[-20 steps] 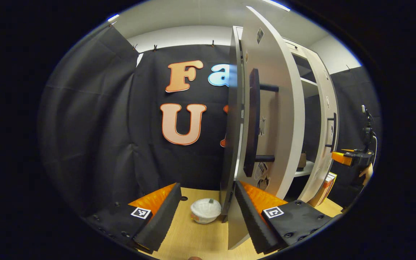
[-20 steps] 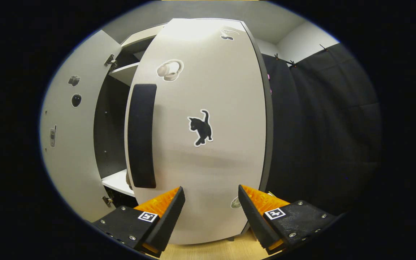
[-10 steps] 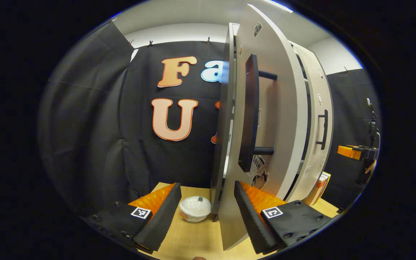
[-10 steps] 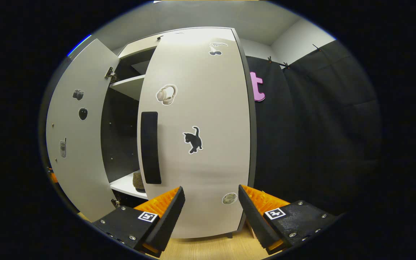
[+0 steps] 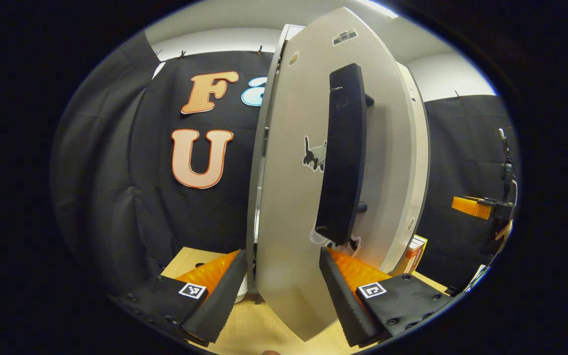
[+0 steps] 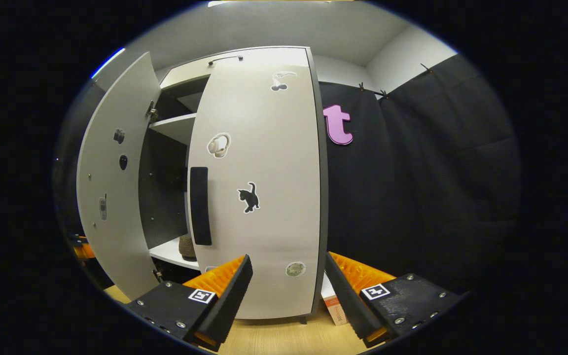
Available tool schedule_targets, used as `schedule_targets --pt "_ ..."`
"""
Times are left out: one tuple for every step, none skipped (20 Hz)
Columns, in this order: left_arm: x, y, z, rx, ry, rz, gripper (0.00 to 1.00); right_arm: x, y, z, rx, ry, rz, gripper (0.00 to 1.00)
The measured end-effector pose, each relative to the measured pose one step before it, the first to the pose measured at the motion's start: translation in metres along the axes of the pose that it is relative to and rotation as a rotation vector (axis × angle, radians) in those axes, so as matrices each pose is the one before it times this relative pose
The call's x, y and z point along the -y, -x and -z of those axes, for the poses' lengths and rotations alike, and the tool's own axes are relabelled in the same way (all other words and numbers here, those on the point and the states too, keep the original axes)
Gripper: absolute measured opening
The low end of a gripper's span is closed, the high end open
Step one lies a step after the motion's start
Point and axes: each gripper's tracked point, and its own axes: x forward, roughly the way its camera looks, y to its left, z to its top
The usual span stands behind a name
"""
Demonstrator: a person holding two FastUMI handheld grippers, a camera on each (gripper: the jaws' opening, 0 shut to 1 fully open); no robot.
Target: Grab one shoe with the right hand and put it into the shoe cabinet, grab the other shoe with the left hand and put it into the shoe cabinet; then close the right door with the right hand and the left door with the left hand.
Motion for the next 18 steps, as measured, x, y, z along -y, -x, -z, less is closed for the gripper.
schedule_targets --pt "0.00432 -0.00525 -0.00007 0.00036 0.00051 0.00694 0.94 0.00209 0.00057 -0.00088 0.00088 0.00029 -0.00247 0.92" --pt "0.00509 -0.00569 0.00233 -0.00037 0.00432 0.00699 0.96 0.00186 0.00132 0.00103 0.00044 -0.00095 -0.00152 0.92" --pt "0.00425 -0.00429 0.00043 -0.00141 0.00395 0.00641 0.94 0.00159 0.00015 0.00078 -0.00083 -0.00004 -0.001 0.92" --pt "0.00343 -0.00678 -0.00116 0.00155 -0.0003 0.00286 0.94 0.00271 0.00152 0.00076 -0.00294 0.00137 0.00113 0.92" --pt "0.00119 -0.00658 -0.00031 0.0007 0.00109 -0.00176 0.94 0.00362 -0.00076 0.00127 -0.00181 0.00202 0.00342 0.92" --pt "0.00215 -0.00952 -0.00121 0.00182 0.00308 -0.00074 0.94 0.00352 -0.00085 0.0008 -0.00038 0.00311 0.00544 0.92" --pt "0.00316 -0.00873 -0.00102 -0.00012 0.00525 0.00321 0.94 0.00403 -0.00228 0.00141 -0.0007 0.00166 0.006 0.92" --pt "0.00488 -0.01395 0.00183 -0.00182 0.0053 0.00577 0.94 0.00382 -0.00171 0.00085 -0.00085 -0.00151 0.00545 0.92" --pt "0.00565 -0.0109 0.00048 -0.00341 0.00304 0.00886 0.94 0.00419 -0.00083 0.00028 -0.0014 -0.00208 0.00615 0.92" --pt "0.00458 -0.01256 -0.00122 -0.00098 -0.00413 0.00347 0.94 0.00456 -0.00128 0.00063 -0.00228 -0.00143 0.00668 0.92" --pt "0.00167 -0.01314 -0.00213 -0.00071 -0.00844 -0.0025 0.96 0.00344 -0.00115 0.00057 -0.00064 -0.00153 0.00667 0.92" --pt "0.00202 -0.0095 -0.00103 0.00064 -0.00797 -0.00219 0.99 0.00374 -0.00224 0.00105 -0.00132 -0.00244 0.00747 0.92" --pt "0.0021 -0.00787 -0.00216 -0.00211 -0.00474 0.00151 0.96 0.00375 -0.00199 0.00044 -0.00389 -0.00376 0.00582 0.92" --pt "0.00186 -0.005 0.00221 -0.00212 -0.00602 -0.00507 0.99 0.00193 -0.00157 0.00098 -0.00469 -0.00617 0.00319 0.92" --pt "0.00001 -0.00184 0.00057 0.0001 -0.00481 -0.01073 0.94 0.00143 -0.00178 0.0011 -0.00649 -0.00663 0.00212 0.92" --pt "0.00087 -0.00265 0.00024 -0.00088 -0.00787 -0.0111 0.99 0.00051 -0.00187 -0.00019 -0.0031 -0.00411 0.00131 0.92" --pt "0.00021 -0.00195 -0.00078 0.00132 -0.00607 -0.01004 0.96 -0.00014 -0.00161 -0.00106 -0.00036 -0.0018 0.00113 0.92" --pt "0.00091 -0.00252 0.00055 -0.00289 -0.00147 -0.00974 0.94 0.00004 -0.00122 -0.00096 -0.00062 -0.0012 -0.00141 0.92"
